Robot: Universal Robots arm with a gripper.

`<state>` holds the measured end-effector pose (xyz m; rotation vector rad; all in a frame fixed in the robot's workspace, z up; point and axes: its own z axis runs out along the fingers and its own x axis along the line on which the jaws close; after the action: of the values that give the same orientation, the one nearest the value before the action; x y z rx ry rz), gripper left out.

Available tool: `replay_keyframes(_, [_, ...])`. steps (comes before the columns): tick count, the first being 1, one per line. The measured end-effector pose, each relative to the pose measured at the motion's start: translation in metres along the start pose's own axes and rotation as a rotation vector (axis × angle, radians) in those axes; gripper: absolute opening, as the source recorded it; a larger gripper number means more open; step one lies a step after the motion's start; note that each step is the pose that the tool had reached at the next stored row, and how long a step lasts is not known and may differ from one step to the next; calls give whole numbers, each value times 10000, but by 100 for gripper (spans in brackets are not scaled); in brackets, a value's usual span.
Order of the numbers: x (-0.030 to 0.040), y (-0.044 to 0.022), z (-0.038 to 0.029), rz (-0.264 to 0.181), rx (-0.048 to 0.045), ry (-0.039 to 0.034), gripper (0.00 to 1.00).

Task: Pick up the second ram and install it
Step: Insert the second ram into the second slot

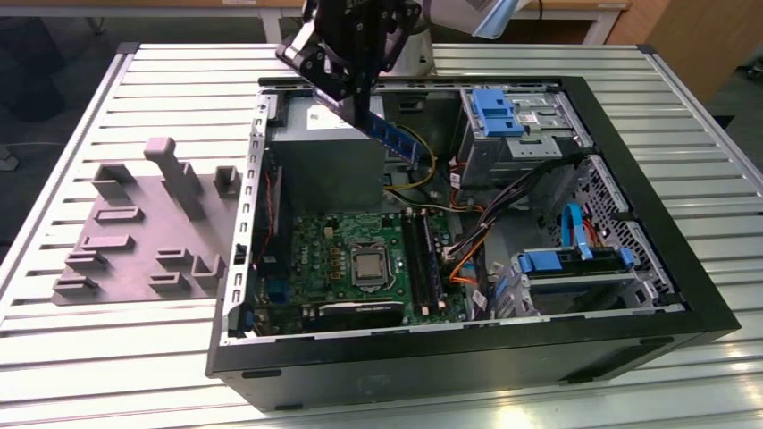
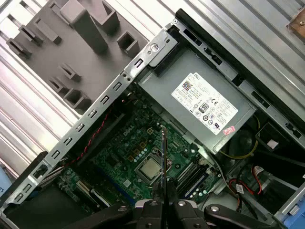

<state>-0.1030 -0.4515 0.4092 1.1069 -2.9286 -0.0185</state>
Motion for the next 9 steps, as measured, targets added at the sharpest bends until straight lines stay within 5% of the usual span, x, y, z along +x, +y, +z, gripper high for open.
replay_keyframes(9, [0, 0, 1, 247, -2, -4, 14])
